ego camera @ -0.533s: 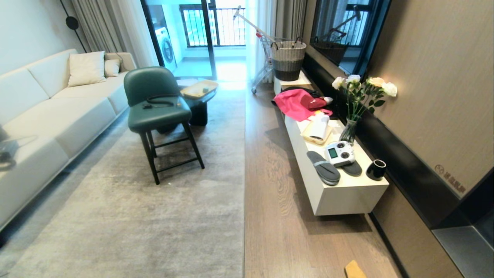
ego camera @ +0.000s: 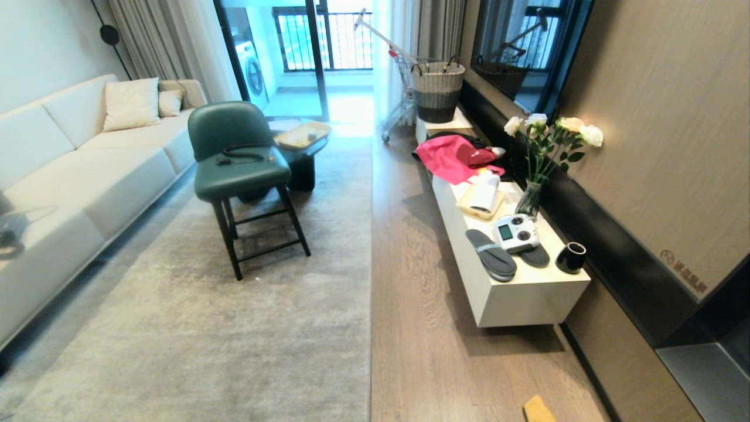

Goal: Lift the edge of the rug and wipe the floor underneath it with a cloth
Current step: Pick up the rag

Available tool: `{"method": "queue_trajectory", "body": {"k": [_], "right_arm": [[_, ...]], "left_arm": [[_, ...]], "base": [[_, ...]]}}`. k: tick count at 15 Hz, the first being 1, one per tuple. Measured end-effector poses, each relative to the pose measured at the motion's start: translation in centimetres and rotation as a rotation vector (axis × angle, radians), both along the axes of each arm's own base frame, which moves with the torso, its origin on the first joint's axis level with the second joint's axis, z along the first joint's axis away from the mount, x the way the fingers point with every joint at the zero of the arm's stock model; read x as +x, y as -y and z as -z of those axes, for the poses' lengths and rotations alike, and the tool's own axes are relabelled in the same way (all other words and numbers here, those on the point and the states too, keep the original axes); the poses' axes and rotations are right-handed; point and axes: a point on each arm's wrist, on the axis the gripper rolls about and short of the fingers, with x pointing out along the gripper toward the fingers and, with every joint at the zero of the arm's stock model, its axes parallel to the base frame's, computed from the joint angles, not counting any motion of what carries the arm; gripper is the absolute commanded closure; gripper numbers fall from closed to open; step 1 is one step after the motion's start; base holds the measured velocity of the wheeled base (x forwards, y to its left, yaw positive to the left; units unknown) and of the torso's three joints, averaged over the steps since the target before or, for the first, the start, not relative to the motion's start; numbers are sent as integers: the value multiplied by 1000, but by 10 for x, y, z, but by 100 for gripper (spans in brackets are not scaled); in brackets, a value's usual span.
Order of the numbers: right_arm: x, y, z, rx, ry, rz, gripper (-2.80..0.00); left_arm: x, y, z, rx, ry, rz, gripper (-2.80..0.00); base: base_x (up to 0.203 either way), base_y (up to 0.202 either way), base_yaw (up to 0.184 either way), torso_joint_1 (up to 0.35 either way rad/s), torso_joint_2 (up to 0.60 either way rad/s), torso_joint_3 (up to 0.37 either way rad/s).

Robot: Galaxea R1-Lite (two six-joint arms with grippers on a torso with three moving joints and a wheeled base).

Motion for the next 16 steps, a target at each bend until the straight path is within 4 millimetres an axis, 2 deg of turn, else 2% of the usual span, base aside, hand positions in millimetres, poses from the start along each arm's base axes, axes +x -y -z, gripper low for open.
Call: {"method": "queue_trajectory", "body": {"k": [16], "right_arm": [[0,0,0,0,0,0,0]], "left_arm": [[0,0,0,0,0,0,0]], "base": [[0,0,0,0,0,0]]}}
